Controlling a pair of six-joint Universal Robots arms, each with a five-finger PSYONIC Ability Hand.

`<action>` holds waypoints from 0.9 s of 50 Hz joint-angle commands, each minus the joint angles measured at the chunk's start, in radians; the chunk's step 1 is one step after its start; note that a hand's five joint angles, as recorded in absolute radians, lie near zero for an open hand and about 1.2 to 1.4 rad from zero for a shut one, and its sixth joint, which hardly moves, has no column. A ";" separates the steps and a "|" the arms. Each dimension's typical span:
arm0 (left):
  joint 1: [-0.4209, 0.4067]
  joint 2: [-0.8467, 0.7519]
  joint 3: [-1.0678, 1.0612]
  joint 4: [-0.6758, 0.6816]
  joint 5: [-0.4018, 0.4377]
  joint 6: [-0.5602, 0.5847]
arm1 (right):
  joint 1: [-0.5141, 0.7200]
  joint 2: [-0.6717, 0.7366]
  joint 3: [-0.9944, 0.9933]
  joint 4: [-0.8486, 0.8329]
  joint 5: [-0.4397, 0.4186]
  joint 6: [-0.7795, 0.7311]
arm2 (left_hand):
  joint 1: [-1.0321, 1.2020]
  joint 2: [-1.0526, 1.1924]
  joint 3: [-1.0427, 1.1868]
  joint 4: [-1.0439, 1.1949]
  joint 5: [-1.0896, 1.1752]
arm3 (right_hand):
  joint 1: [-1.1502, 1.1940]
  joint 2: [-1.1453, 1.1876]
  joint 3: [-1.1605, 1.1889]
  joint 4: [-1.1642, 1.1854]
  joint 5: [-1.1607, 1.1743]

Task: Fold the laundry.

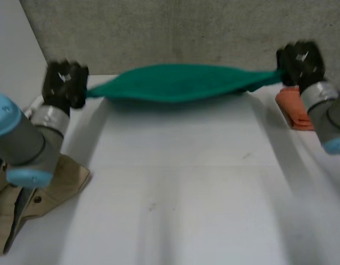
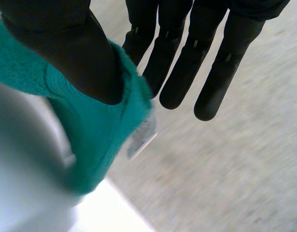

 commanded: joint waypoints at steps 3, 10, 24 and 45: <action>0.005 0.067 -0.184 -0.255 -0.025 0.158 | -0.041 -0.083 0.163 0.345 -0.042 -0.260 | 0.240 0.198 0.202 0.193 0.237 | 0.268 0.222 0.207 0.199 0.210; 0.011 0.279 -0.336 -0.670 -0.051 0.316 | -0.126 -0.252 0.272 0.861 -0.013 -0.526 | 0.240 0.198 0.202 0.193 0.237 | 0.268 0.222 0.207 0.199 0.210; 0.018 0.238 -0.196 -0.725 -0.017 0.381 | -0.084 -0.200 0.250 0.795 -0.010 -0.572 | 0.240 0.198 0.202 0.193 0.237 | 0.268 0.222 0.207 0.199 0.210; -0.111 -0.313 0.442 -0.373 -0.232 0.335 | 0.077 0.188 -0.108 0.212 0.225 -0.391 | 0.240 0.198 0.202 0.193 0.237 | 0.268 0.222 0.207 0.199 0.210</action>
